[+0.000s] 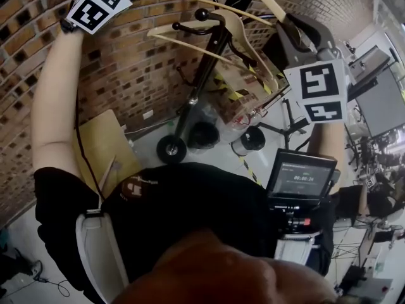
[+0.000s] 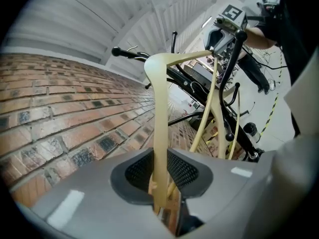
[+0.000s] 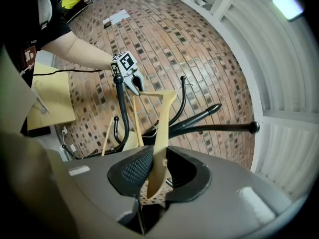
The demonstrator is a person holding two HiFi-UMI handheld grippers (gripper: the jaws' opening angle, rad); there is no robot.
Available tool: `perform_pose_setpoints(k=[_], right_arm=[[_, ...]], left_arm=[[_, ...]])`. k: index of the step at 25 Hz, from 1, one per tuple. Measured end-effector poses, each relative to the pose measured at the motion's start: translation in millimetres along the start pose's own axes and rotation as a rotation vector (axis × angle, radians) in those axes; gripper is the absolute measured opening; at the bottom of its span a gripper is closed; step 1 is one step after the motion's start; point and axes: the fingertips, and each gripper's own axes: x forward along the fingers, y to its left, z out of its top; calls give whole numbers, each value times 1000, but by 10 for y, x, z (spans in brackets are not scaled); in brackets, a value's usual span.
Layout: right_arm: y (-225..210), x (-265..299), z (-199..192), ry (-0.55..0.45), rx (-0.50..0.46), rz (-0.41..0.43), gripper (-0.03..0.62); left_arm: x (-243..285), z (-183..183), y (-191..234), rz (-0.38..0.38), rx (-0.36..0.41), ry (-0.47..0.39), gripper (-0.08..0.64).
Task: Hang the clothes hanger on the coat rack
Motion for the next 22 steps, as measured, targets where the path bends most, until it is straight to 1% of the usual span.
perform_pose_setpoints(k=[3,5,9,11,13,15,16,18,19,22], right_arm=[[3,32,211,-28,-25,2,103],[-3,52,329,-44,-40,-2,103],[-73,11,556,-66,-78,-45,103],[-49,-53,616,-84,-73,-50,103],[50,-157,626,-96,-70,-36,103],[172,-290,615,-100,-86,-32,103],[207,-357,609,-99,-102,-44,103],[206,-463,601,-93,-121,-75,103],[186,-489,602,-90,-110,-80,103],[155,-526,666,-120,-71,-54,104]], left_arm=[[-173,-95,152,38,-14,16,81],[-288,-116,256,69,-10,21,81],[-439,-57,476,128,0,17,81],[-510,-75,454,122,-6,14,81],[-618,-118,333,100,-4,21,81],[-773,-162,187,81,-3,29,81],[-866,-154,130,78,-3,20,81],[-1073,-69,95,100,6,-7,81],[-1177,-10,123,123,20,-15,81],[-1461,155,298,189,74,-14,81]])
